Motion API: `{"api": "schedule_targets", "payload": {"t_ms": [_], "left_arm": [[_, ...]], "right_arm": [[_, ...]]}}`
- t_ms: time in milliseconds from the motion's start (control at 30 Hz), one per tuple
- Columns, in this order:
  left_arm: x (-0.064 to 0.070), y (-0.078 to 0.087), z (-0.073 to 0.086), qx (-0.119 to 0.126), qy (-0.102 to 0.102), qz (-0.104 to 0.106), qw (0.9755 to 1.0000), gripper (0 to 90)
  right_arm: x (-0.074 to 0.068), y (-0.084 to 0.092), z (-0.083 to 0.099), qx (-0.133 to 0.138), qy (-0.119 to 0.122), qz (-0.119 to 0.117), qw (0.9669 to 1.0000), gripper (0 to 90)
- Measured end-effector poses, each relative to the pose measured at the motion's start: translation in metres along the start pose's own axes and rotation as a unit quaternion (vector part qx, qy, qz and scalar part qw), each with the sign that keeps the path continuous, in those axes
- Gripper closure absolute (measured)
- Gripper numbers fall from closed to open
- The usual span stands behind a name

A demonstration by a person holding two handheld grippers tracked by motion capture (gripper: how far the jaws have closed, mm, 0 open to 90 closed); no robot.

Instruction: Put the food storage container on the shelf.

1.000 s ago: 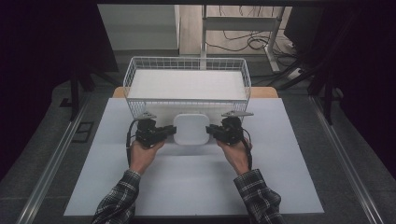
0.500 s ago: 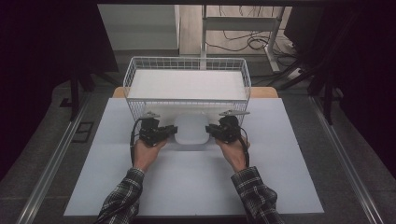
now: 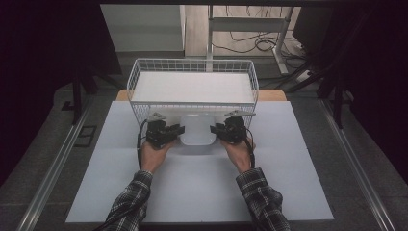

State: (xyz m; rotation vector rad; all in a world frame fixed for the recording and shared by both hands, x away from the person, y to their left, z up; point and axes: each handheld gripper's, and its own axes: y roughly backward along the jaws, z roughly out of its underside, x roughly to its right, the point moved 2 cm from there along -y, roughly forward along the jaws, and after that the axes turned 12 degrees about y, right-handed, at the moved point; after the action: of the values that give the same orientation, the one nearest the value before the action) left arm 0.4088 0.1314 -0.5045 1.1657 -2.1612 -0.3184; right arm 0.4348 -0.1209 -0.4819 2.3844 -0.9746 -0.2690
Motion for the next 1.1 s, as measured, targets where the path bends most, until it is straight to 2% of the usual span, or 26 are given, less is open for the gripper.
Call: {"api": "schedule_targets", "payload": {"t_ms": [33, 167, 333, 400, 500, 567, 667, 700, 800, 833, 900, 967, 1100], "left_arm": [[0.001, -0.001, -0.002, 0.004, -0.010, -0.007, 0.9999, 68.4], [0.001, -0.004, -0.007, 0.008, -0.023, -0.024, 0.9994, 67.4], [0.000, -0.009, -0.011, 0.014, -0.022, -0.035, 0.9990, 64.9], [0.002, -0.009, -0.011, 0.017, -0.027, -0.039, 0.9987, 63.8], [0.005, -0.003, -0.010, 0.023, -0.025, -0.030, 0.9990, 59.6], [0.006, 0.005, -0.009, 0.024, -0.032, -0.028, 0.9988, 56.1], [0.010, 0.017, -0.003, 0.030, -0.034, -0.014, 0.9989, 45.8], [0.012, 0.021, -0.001, 0.035, -0.041, -0.010, 0.9985, 42.2], [0.019, 0.032, 0.006, 0.025, -0.056, -0.001, 0.9981, 32.5], [0.022, 0.037, 0.008, 0.022, -0.068, 0.002, 0.9974, 30.1], [0.027, 0.048, 0.013, 0.016, -0.080, 0.005, 0.9967, 24.9], [0.030, 0.059, 0.019, 0.016, -0.077, 0.015, 0.9968, 19.9], [0.029, 0.079, 0.045, 0.023, -0.044, 0.031, 0.9983, 13.5]], "right_arm": [[-0.002, -0.003, -0.001, -0.004, 0.019, 0.014, 0.9997, 67.9], [-0.001, -0.008, -0.003, 0.002, 0.013, 0.017, 0.9998, 67.3], [0.004, -0.013, -0.007, 0.001, 0.007, 0.027, 0.9996, 66.3], [0.004, -0.013, -0.008, -0.001, 0.013, 0.032, 0.9994, 66.6], [0.004, -0.009, -0.010, 0.000, 0.016, 0.038, 0.9991, 67.7], [0.004, -0.002, -0.011, 0.007, 0.012, 0.033, 0.9994, 70.0], [0.004, 0.010, -0.011, 0.014, 0.012, 0.021, 0.9996, 77.6], [0.004, 0.013, -0.010, 0.017, 0.015, 0.017, 0.9996, 80.4], [0.000, 0.021, -0.007, 0.019, 0.024, 0.002, 0.9995, 87.3], [-0.002, 0.024, -0.006, 0.020, 0.031, -0.004, 0.9993, 88.7], [-0.007, 0.029, -0.003, 0.022, 0.040, -0.014, 0.9988, 89.0], [-0.012, 0.033, -0.001, 0.025, 0.045, -0.021, 0.9984, 89.1], [-0.022, 0.041, 0.004, 0.028, 0.043, -0.028, 0.9983, 89.2]]}}
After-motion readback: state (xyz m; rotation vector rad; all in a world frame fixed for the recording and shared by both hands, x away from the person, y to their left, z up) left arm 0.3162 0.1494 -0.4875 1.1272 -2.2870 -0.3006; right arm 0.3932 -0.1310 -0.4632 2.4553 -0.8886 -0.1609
